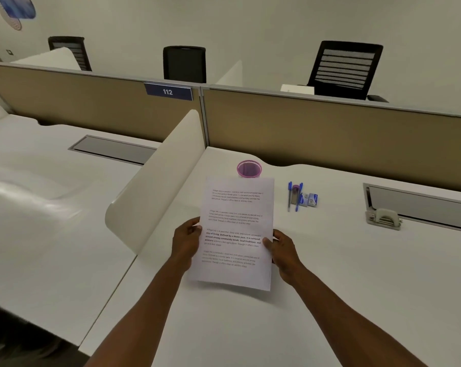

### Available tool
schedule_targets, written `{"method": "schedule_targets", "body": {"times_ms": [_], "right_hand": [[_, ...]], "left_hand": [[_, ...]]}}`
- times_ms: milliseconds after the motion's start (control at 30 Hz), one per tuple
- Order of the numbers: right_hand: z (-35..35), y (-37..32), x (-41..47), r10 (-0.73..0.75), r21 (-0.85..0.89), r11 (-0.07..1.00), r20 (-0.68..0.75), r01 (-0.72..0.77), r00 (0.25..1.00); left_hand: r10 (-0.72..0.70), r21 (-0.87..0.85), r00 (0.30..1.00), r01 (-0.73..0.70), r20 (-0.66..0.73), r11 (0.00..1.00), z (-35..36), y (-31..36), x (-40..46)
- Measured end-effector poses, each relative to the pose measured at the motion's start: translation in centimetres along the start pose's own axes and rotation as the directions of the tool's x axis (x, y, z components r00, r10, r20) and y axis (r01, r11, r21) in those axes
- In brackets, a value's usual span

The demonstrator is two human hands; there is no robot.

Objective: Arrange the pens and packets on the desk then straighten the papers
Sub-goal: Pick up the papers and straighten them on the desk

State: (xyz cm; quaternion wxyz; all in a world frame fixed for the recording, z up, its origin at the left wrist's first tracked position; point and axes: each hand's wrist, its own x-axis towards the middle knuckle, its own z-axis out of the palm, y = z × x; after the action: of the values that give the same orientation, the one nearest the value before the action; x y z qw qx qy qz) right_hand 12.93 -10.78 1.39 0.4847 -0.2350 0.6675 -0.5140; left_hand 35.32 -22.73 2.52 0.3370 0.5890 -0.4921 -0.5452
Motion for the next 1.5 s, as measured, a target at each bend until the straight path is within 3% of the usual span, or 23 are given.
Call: {"method": "schedule_targets", "body": {"times_ms": [733,967,1233,1500], "right_hand": [[-5.5,0.7,-3.1,0.063,0.037,0.998,-0.104,-0.059,0.993],[-8.0,1.0,-4.0,0.134,0.156,0.981,-0.132,-0.113,0.982],[-9.3,2.3,-4.1,0.121,0.122,0.988,-0.240,-0.094,0.963],[-11.2,3.2,-5.1,0.131,0.124,0.987,-0.271,-0.100,0.954]], "left_hand": [[-0.073,0.049,0.993,0.068,0.094,0.996,5.9,0.3,-4.0],[-0.059,0.025,0.979,0.056,0.193,0.998,7.6,0.6,-4.4],[-0.117,0.058,0.940,0.104,0.321,0.993,10.3,-0.3,-5.7],[-0.154,0.073,0.933,0.138,0.324,0.988,11.8,-1.1,-6.6]]}}
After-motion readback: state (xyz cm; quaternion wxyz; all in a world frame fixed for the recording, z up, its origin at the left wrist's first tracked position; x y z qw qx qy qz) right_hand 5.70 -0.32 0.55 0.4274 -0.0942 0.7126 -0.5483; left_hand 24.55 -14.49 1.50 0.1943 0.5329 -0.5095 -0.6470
